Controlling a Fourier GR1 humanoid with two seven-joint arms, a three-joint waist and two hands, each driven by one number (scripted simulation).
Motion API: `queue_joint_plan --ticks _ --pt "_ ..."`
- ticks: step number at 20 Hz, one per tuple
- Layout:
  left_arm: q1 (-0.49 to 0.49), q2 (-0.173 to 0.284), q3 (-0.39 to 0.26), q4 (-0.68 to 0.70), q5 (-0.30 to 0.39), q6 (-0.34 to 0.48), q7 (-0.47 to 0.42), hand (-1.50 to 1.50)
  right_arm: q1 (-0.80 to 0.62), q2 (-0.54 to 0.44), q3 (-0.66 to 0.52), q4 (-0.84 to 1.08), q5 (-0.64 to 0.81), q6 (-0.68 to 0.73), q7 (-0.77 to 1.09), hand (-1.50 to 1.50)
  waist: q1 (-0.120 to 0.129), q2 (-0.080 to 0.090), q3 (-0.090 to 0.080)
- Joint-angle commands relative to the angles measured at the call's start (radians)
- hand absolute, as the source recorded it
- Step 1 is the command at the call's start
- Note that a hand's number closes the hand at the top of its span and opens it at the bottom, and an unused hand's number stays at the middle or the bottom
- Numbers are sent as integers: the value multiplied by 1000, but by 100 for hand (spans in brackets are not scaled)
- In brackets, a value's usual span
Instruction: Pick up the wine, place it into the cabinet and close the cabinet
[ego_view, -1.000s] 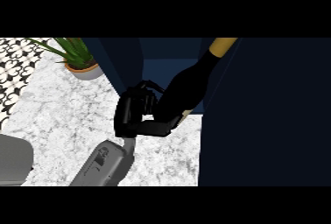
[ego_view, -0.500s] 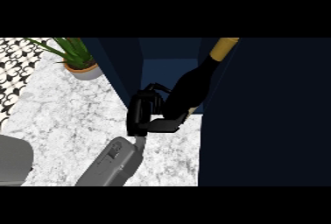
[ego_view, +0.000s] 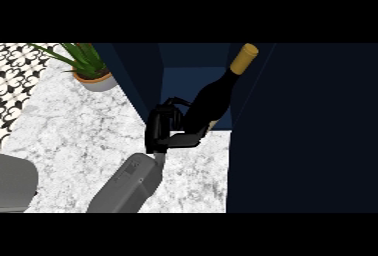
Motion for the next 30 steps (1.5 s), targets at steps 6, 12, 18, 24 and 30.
queue_joint_plan --ticks 6,12,18,24,30 --pt "-82 0 51 165 169 -137 -88 150 -9 -26 -57 40 -60 26 -17 -150 -3 1 0" --pt "-144 0 -46 303 302 -141 -195 150 55 16 18 25 13 31 -66 -150 -18 3 0" --pt "-246 0 -52 378 346 -157 -149 150 42 -6 -33 19 -37 30 -40 -150 -16 3 0" --pt "-333 0 -13 493 403 -239 -163 150 2 -16 -42 75 -62 54 -68 -150 -22 6 0" --pt "-366 0 -50 473 450 -174 -155 150 55 -14 -26 24 -66 67 -56 -150 -31 6 0"
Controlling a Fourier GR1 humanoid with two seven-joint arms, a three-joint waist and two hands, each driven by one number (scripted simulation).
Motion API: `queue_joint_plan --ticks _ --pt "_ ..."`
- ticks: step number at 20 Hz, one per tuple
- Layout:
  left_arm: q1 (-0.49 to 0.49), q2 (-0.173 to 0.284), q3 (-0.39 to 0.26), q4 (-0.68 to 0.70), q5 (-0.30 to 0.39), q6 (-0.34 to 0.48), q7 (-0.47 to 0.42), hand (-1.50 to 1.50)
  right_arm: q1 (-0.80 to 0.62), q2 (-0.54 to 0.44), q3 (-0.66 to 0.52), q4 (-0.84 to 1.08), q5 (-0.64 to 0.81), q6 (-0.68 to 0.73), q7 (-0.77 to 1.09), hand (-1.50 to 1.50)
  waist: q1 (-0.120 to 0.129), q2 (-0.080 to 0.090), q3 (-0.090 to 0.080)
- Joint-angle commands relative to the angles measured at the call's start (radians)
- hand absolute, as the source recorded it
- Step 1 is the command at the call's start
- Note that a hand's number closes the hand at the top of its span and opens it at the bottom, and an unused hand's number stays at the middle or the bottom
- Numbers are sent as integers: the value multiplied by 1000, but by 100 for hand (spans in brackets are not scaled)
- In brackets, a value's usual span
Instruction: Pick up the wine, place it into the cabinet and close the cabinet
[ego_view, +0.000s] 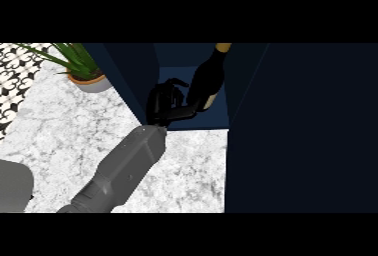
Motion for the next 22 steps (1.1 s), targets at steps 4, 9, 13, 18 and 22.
queue_joint_plan --ticks 4,9,13,18,22 --pt "-98 -1 31 80 34 8 34 150 68 -13 -16 -82 -44 18 22 -150 -1 -4 1" --pt "-95 -1 5 192 26 -25 12 150 -2 1 17 -27 9 -1 13 -150 -11 3 0" --pt "-70 -1 25 221 51 -49 -33 150 -79 -38 -41 7 -39 -7 48 -150 -20 8 0" --pt "-140 -1 75 276 52 -33 -76 150 2 -3 -2 24 6 18 -30 -150 -17 6 0" --pt "-116 -1 98 294 51 -62 -169 150 -15 -8 -7 -14 -3 4 -6 -150 -14 5 0"
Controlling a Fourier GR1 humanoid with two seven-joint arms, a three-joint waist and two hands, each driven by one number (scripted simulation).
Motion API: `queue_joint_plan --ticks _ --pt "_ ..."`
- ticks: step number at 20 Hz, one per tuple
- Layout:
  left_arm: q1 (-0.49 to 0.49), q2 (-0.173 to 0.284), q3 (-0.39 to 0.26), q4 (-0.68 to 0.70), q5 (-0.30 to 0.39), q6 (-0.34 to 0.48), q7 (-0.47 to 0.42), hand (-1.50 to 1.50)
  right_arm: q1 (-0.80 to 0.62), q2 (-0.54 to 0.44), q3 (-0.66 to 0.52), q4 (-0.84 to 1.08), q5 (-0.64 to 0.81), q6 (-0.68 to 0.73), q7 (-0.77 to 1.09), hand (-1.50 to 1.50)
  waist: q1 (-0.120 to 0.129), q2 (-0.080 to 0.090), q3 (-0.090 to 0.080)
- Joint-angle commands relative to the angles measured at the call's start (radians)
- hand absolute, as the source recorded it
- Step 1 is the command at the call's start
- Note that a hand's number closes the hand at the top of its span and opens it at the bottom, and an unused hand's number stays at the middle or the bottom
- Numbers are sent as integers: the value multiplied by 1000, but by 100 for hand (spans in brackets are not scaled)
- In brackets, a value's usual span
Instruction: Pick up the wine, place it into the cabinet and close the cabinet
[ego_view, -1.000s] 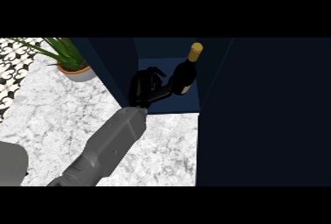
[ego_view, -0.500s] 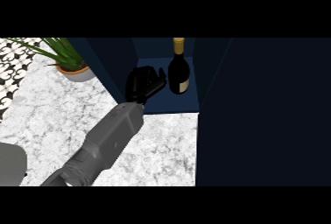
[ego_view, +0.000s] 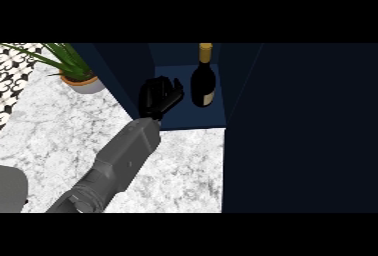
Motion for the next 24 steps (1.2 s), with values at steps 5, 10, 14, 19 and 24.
queue_joint_plan --ticks 5,10,14,19,24 --pt "23 10 30 22 -25 -26 -140 -150 -10 5 -10 -18 3 -26 19 -150 27 -10 3" --pt "28 40 17 -26 -44 -57 -147 -150 -4 -4 -6 3 37 -12 -5 -150 41 -15 4" --pt "72 37 -6 -78 -60 -4 -159 -150 19 23 49 -68 66 -39 36 -150 61 -25 4" --pt "155 42 -66 -228 -91 6 -107 -150 6 1 31 -51 69 -33 49 -150 86 -33 5" --pt "256 71 -151 -483 -141 97 -4 -150 79 19 31 -75 65 -24 15 -150 96 -39 6"
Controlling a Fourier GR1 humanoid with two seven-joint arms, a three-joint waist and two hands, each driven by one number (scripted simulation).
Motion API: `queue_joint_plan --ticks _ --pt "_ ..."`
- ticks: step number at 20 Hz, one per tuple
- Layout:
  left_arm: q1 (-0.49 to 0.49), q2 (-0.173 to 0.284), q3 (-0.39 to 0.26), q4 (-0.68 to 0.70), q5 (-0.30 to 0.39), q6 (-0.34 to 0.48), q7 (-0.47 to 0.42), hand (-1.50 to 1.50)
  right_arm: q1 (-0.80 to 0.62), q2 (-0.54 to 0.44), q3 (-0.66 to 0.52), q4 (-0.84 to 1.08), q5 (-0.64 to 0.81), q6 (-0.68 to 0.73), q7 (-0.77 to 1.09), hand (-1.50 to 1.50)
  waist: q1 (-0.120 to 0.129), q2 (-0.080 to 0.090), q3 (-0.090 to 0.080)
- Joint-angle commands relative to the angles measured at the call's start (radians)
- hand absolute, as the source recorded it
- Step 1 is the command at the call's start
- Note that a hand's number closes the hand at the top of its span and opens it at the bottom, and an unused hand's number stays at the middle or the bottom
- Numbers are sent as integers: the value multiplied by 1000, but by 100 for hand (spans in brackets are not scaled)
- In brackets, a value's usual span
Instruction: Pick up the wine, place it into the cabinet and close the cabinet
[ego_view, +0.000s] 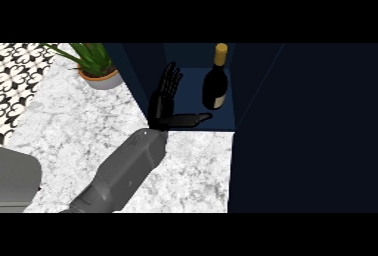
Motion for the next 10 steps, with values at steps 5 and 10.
queue_joint_plan --ticks 5,10 --pt "246 150 -135 -504 -85 99 153 -150 -29 -22 12 -33 -1 -10 78 -150 25 -12 7" --pt "429 275 -189 -876 -126 206 246 -150 -71 -20 -28 6 -27 -20 52 -150 16 -6 7"
